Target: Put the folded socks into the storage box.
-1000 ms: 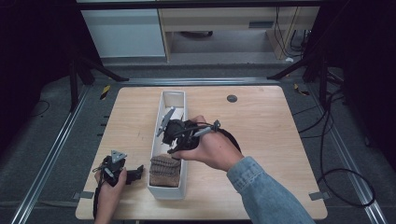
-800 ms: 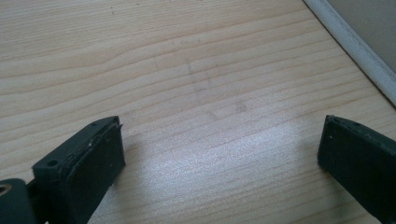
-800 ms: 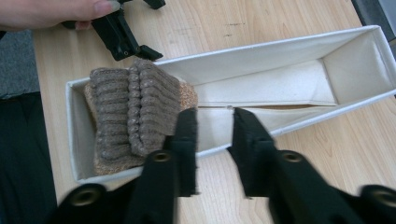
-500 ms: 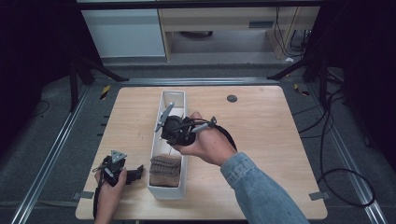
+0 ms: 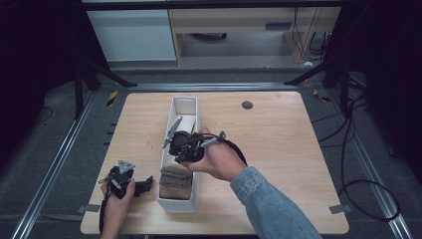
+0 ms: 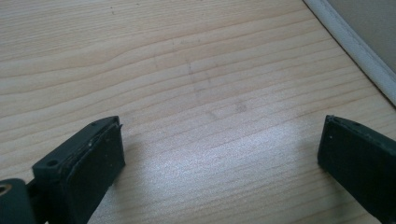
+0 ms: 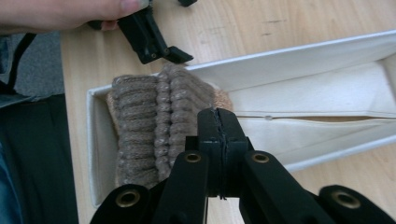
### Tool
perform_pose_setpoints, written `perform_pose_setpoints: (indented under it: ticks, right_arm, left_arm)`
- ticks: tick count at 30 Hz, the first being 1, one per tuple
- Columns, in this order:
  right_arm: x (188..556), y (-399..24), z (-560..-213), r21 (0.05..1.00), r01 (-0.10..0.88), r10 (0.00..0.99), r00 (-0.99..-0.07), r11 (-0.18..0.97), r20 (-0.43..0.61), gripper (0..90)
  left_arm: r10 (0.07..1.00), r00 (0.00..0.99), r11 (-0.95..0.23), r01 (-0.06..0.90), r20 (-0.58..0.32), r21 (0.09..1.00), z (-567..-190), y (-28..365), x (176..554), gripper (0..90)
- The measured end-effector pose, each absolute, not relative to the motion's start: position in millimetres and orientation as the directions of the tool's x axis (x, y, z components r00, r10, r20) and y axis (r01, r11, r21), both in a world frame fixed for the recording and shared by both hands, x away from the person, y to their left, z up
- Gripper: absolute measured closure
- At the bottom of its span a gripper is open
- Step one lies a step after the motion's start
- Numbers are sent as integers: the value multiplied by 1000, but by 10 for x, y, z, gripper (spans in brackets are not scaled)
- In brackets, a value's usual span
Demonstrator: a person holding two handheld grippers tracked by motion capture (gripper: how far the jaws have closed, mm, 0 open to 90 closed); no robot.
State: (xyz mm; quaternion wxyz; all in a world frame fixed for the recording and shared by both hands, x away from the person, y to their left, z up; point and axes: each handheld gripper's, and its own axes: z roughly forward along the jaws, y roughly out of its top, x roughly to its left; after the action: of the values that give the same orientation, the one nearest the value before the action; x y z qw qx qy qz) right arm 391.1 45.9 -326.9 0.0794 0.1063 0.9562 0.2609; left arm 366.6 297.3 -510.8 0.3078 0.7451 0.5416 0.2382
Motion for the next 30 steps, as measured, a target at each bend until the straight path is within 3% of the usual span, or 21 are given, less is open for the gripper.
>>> perform_pose_setpoints:
  ticks: [30]
  right_arm:
    - [3812,501,-3700,501,198,222,-975,843,13,900]
  left_arm:
    - [953,304,-228,661,23,714,-5106,2976,3673,0]
